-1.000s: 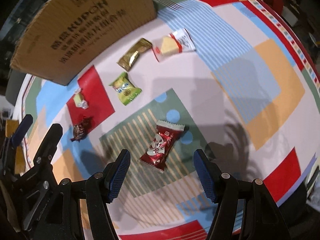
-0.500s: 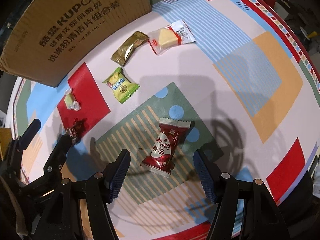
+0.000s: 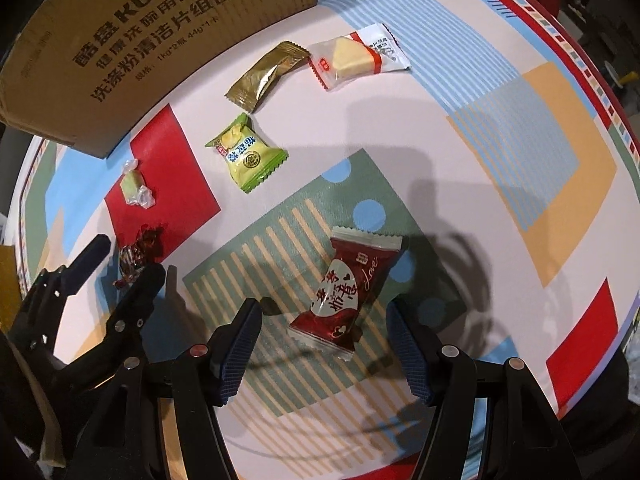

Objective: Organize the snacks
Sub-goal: 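Grasp the red-and-white wrapped bar with the right tool while the left tool grasps the gold-wrapped chocolate, then carry the red bar and gold chocolate over the cardboard box with both tools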

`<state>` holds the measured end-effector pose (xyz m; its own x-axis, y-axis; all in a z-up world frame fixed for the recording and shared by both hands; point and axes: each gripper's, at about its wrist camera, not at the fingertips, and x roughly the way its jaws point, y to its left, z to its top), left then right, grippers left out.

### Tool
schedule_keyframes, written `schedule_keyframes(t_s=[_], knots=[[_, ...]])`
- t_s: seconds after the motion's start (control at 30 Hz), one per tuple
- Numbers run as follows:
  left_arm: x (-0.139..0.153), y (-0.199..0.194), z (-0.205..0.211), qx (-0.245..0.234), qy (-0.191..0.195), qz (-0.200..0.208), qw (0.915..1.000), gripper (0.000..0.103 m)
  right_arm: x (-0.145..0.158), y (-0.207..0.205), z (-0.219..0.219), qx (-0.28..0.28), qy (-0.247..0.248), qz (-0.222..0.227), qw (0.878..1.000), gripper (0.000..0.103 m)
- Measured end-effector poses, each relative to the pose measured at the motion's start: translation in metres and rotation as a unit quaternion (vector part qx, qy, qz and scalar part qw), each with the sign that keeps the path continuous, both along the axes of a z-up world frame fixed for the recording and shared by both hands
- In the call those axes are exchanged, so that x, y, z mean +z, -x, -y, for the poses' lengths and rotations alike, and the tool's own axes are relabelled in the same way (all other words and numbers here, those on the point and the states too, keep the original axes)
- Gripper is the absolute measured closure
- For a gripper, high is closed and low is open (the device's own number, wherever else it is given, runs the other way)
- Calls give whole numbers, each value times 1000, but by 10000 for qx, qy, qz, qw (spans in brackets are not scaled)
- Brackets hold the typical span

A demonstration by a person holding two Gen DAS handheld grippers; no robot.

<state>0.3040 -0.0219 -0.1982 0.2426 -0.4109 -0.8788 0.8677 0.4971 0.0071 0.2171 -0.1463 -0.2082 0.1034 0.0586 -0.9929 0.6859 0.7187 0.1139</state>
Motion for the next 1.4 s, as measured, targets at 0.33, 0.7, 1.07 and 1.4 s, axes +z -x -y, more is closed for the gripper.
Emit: schedule_keyframes(t_s=[0.33, 0.7, 1.07, 1.4], knots=[[-3, 6, 7, 1, 37, -3, 10000, 81, 5, 1, 4, 157, 227, 89, 9996, 79], [4, 11, 0, 369, 79, -11, 9993, 82, 12, 14, -4, 301, 199, 227, 9991, 81], [17, 19, -8, 1179, 149, 143, 9928, 82, 25, 15, -1, 772, 273, 553, 9951, 81], [29, 28, -5, 2046, 229, 296, 9781, 82, 52, 17, 12, 1265, 301, 912, 9873, 81]])
